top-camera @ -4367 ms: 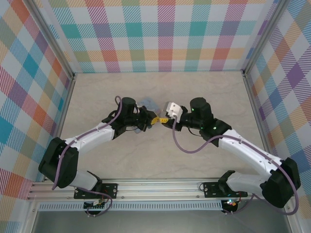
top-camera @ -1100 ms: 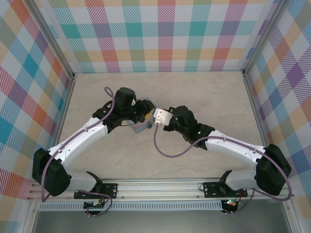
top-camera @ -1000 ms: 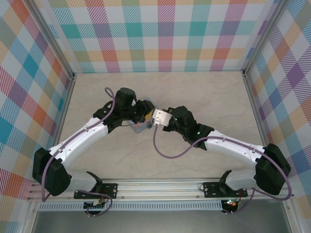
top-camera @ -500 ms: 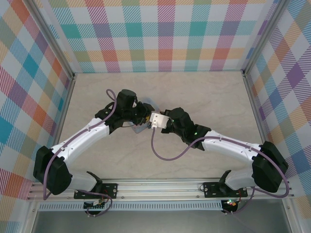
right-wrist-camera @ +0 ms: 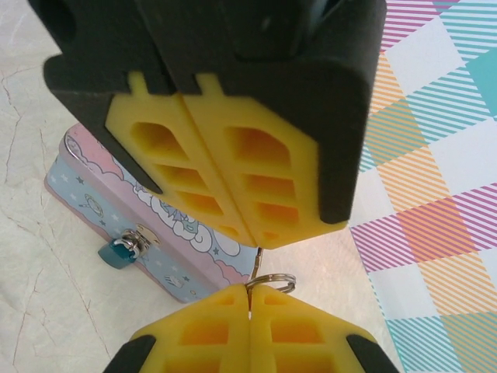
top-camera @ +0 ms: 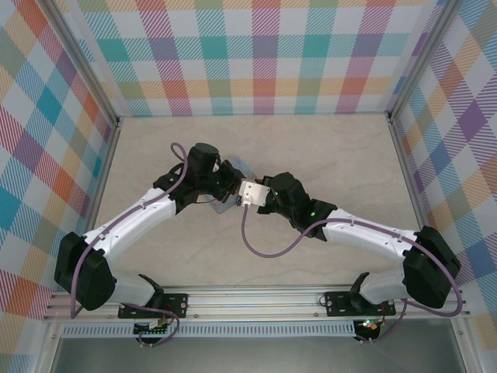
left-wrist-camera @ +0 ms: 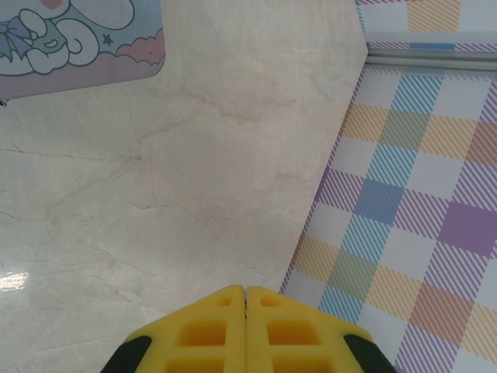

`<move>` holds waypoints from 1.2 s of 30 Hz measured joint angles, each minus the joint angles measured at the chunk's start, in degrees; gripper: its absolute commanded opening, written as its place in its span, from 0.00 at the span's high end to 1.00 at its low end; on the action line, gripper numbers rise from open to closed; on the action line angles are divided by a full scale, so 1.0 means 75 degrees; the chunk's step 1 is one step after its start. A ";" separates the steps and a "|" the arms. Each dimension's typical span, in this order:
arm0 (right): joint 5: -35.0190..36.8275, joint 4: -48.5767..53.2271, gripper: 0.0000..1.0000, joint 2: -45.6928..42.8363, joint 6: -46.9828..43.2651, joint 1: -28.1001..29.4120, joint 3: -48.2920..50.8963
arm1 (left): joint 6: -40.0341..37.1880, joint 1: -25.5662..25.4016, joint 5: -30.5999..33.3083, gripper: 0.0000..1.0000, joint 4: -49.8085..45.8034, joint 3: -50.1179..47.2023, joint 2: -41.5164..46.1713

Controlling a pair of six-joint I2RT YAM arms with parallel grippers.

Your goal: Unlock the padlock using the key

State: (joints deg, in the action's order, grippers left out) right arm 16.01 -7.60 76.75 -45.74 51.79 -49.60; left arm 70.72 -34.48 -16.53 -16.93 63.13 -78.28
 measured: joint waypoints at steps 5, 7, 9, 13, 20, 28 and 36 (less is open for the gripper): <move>-0.0029 0.0035 0.74 -0.0102 0.0146 0.0000 0.0000 | -0.0125 -0.0006 0.0012 1.00 0.0076 0.0000 0.0003; -0.0122 0.0096 0.59 -0.0294 0.0294 0.0000 0.0006 | -0.0289 -0.0009 0.0105 1.00 0.0070 0.0000 0.0003; -0.0230 0.0189 0.49 -0.0618 0.0443 -0.0006 0.0050 | -0.0562 -0.0009 0.0230 1.00 0.0085 0.0000 0.0015; -0.0781 0.0446 0.32 -0.1495 0.1026 -0.0259 0.0274 | -0.1673 -0.0023 0.0565 1.00 0.0140 -0.0003 0.0198; -0.3789 0.0542 0.25 -0.2576 0.3468 -0.2165 0.0662 | -0.4698 -0.0029 0.0329 1.00 0.1559 -0.0455 0.1285; -0.6749 -0.1145 0.36 -0.2113 0.6604 -0.2935 0.0997 | -0.6985 -0.0038 -0.0749 1.00 0.2716 -0.0836 0.1871; -0.8591 -0.2460 0.38 -0.1437 0.8233 -0.3162 0.0577 | -0.7676 -0.0038 -0.1810 1.00 0.2873 -0.0836 0.1903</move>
State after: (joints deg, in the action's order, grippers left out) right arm -48.42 -26.04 65.98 16.01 28.08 -45.28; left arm 13.15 -34.76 -30.11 4.62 56.86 -64.01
